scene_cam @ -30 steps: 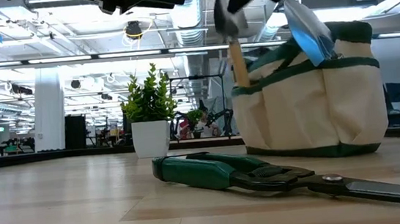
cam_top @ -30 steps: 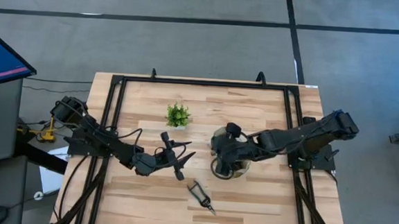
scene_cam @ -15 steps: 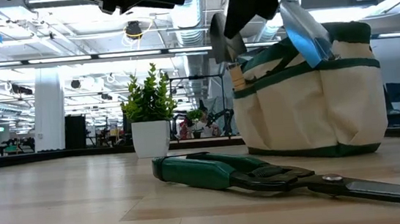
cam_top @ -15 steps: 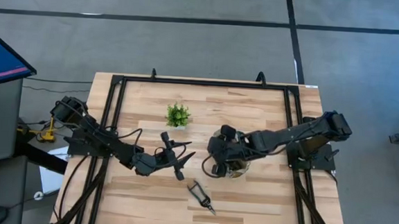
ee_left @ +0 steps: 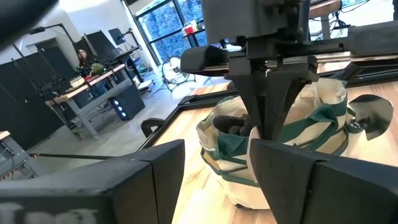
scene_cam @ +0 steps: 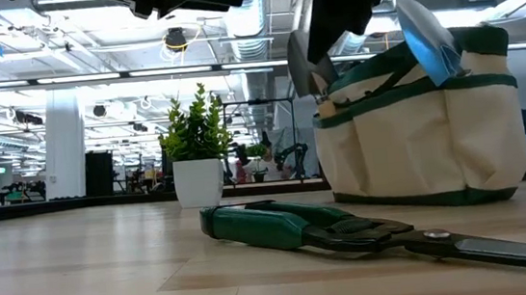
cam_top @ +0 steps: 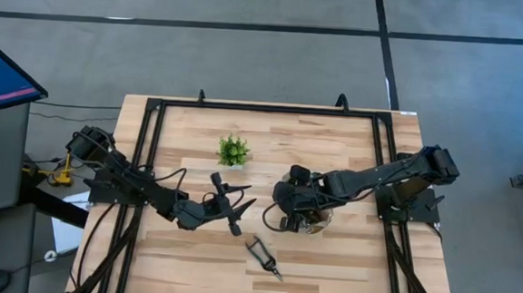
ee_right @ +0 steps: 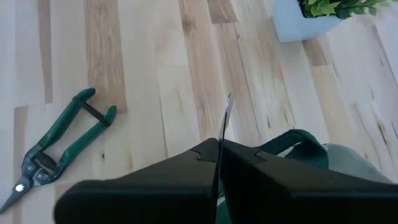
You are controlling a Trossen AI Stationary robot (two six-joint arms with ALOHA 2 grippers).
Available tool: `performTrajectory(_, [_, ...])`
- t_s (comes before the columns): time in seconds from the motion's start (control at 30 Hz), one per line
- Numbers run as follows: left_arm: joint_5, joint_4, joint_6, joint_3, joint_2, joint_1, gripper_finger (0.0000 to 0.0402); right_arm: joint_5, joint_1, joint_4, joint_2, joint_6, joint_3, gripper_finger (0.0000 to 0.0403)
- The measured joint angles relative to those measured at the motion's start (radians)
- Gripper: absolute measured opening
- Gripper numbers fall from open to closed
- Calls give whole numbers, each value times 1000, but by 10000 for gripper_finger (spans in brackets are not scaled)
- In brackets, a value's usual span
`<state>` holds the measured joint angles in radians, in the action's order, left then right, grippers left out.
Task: Pick & Place Garden tools in Gardening bag
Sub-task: Put the brown trowel into the white gardening bag, then put the green fruit pruner into the white gardening bag
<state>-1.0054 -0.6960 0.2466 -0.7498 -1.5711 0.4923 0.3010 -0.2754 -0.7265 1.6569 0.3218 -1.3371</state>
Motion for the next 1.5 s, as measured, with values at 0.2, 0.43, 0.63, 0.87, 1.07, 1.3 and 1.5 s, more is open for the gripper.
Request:
performTrajectory(0.2, [0, 0, 0, 0, 0, 0, 172, -7, 4, 0, 0, 0, 0, 0])
performTrajectory(0.43, [0, 0, 0, 0, 0, 0, 171, -13, 4, 1, 0, 1, 0, 6])
performTrajectory(0.63, [0, 0, 0, 0, 0, 0, 169, -14, 2, -2, 0, -17, 0, 50])
performTrajectory(0.87, [0, 0, 0, 0, 0, 1, 168, -16, 2, 0, -27, -31, 0, 115])
performTrajectory(1.07, [0, 1, 1, 0, 0, 4, 168, -16, -25, 0, -122, -33, -1, 109])
performTrajectory(1.3, [13, 9, 10, 0, 0, 39, 168, 49, -159, -4, -225, -10, -1, 43])
performTrajectory(1.5, [303, 92, -64, 0, 62, 59, 142, 254, -343, -39, -230, 1, 2, 11])
